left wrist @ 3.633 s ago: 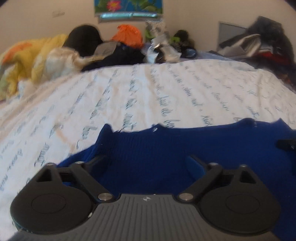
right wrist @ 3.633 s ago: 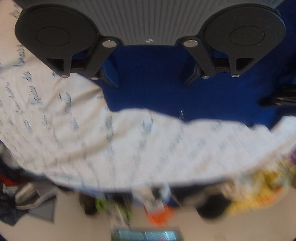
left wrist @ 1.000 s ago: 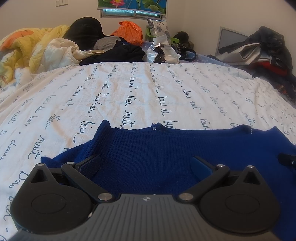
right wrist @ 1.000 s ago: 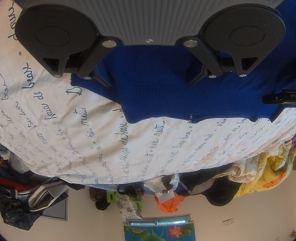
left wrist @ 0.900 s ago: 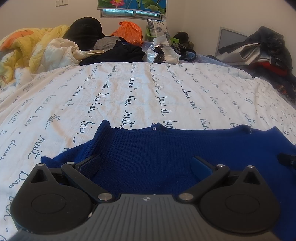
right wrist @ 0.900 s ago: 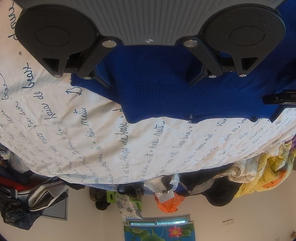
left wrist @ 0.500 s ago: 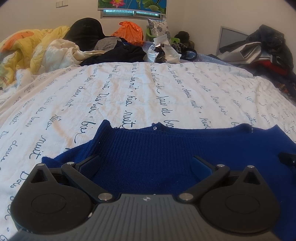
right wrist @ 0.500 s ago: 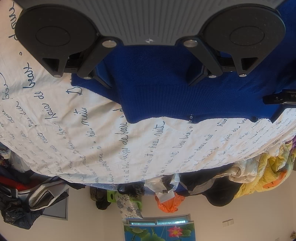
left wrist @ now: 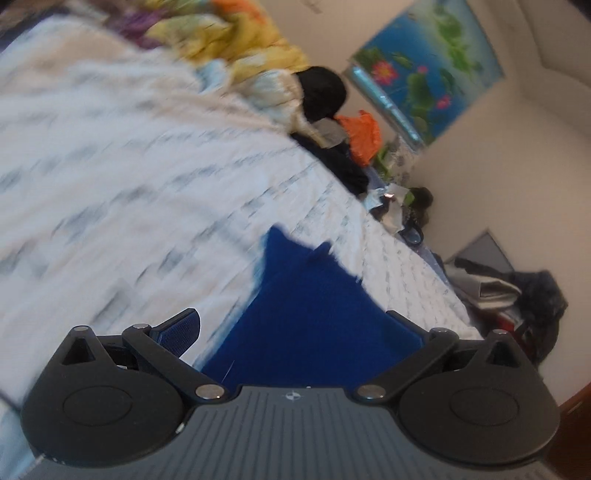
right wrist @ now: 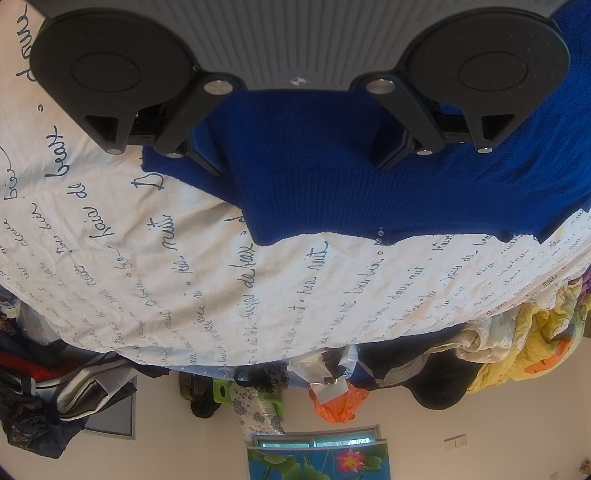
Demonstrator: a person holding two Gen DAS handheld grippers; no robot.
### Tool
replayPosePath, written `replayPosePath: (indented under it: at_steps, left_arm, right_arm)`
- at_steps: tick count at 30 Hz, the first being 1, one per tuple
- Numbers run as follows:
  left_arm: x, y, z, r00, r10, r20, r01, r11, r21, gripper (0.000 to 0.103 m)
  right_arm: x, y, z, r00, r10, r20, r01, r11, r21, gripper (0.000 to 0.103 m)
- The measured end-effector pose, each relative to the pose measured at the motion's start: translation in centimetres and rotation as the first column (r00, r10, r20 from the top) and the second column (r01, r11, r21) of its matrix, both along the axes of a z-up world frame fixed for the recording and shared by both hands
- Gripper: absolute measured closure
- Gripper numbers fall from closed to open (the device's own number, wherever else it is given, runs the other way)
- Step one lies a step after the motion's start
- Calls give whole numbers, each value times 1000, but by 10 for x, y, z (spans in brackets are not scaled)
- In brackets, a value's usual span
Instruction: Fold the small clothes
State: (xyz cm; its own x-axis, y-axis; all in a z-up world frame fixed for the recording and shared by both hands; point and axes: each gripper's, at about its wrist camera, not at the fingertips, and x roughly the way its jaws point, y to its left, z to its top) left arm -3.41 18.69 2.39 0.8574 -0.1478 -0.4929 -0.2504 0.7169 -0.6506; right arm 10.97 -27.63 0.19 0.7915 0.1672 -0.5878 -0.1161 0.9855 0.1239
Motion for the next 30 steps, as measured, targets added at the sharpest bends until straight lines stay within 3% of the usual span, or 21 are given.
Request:
replayPosePath:
  at_steps: [4, 8, 10, 13, 15, 16, 17, 19, 20, 21, 23, 25, 26, 27, 28, 30]
  left_arm:
    - [-22, 5, -23, 999, 31, -22, -35, 978, -206, 0]
    - [-11, -1, -23, 1000, 21, -3, -21, 981, -191, 0]
    - [-2, -7, -20, 999, 28, -21, -30, 990, -139, 4]
    - [6, -20, -15, 995, 61, -83, -62, 998, -8, 36]
    - [12, -29, -12, 986, 88, -140, -71, 990, 122, 85]
    - [15, -32, -12, 981, 98, -166, -68, 983, 173, 94]
    - [16, -34, -12, 981, 98, -168, -64, 978, 196, 94]
    - [21, -41, -5, 979, 113, -171, -72, 971, 229, 95]
    - [24, -49, 3, 984, 102, -148, -60, 963, 262, 96]
    - [27, -66, 16, 994, 60, -94, -27, 947, 319, 96]
    - [29, -117, 40, 993, -113, 14, 96, 896, 434, 96]
    - [26, -180, 51, 938, -343, 46, 260, 785, 563, 96]
    - [22, -207, 49, 898, -437, 47, 321, 727, 606, 96]
    - [18, -230, 44, 853, -520, 42, 383, 679, 627, 95]
    - [17, -244, 37, 825, -565, 22, 428, 649, 630, 95]
    - [18, -261, 23, 784, -620, -31, 506, 610, 610, 95]
  right_arm:
    - [-1, 1, 1, 1000, 1, 2, -1, 1000, 8, 17]
    - [-2, 1, 1, 1000, 0, 3, 0, 1000, 8, 17]
    - [-1, 1, 1, 1000, 1, 2, -1, 1000, 9, 16]
    - [-1, 1, 1, 1000, 2, 1, -2, 1000, 8, 16]
    - [-2, 0, 3, 1000, 4, -1, -4, 1000, 10, 15]
    - [-3, -1, 8, 1000, -9, -1, 9, 1000, 21, 15]
    - [-7, -4, 19, 999, -36, 13, 35, 997, 64, 15]
    - [-17, -14, 44, 996, -31, 81, 10, 968, 253, 15]
    - [-18, -17, 53, 996, -2, 94, -31, 938, 345, 7]
    - [-13, -19, 60, 995, 49, 82, -80, 898, 432, 0]
    - [9, -19, 63, 979, 202, -4, -160, 787, 596, 0]
    - [38, -14, 50, 913, 390, -123, -178, 651, 738, 0]
    - [49, -12, 41, 877, 453, -160, -171, 605, 777, 0]
    - [57, -10, 33, 855, 485, -183, -167, 591, 789, 0]
    - [62, -8, 27, 842, 497, -209, -159, 599, 785, 0]
    - [70, -4, 15, 819, 502, -278, -139, 644, 753, 0]
